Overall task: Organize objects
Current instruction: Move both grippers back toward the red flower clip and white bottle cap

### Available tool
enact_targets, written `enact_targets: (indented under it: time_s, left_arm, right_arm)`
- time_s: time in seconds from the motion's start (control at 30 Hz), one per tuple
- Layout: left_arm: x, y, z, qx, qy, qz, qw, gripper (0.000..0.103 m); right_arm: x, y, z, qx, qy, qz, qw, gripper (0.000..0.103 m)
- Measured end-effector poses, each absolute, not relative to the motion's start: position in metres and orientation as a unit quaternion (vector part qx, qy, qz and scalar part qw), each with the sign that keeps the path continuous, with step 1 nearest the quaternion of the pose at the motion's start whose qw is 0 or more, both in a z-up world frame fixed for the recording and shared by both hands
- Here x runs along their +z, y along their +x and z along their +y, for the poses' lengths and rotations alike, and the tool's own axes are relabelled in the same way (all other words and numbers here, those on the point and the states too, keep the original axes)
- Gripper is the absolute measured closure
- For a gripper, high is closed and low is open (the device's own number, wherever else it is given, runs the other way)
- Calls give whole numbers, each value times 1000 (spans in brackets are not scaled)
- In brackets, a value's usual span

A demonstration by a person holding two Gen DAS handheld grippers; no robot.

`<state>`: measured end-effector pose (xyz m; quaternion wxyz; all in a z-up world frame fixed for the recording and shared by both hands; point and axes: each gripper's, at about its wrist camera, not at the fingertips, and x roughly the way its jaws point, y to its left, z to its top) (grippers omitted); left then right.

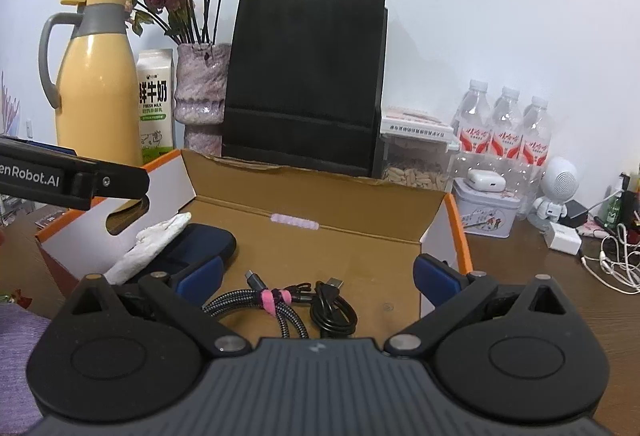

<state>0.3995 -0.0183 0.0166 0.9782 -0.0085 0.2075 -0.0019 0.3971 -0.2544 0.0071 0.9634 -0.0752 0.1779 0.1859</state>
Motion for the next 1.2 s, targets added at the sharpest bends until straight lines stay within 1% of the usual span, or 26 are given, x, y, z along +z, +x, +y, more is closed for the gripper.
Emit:
enact_targets:
  time_s: [0.23,0.47,1.2]
  left_arm:
    - [22,374,-10,6,-18,206,978,0]
    - [22,343,10,22,-27,215,976,0]
    - [3,260,66,89,-22,282,955,0]
  right_arm:
    - [13,371,-265,185,-74,169,965,0]
    - [11,344,-278,186,-82,185,962,0]
    - [-13,268,-340,150,-87,264,949,0]
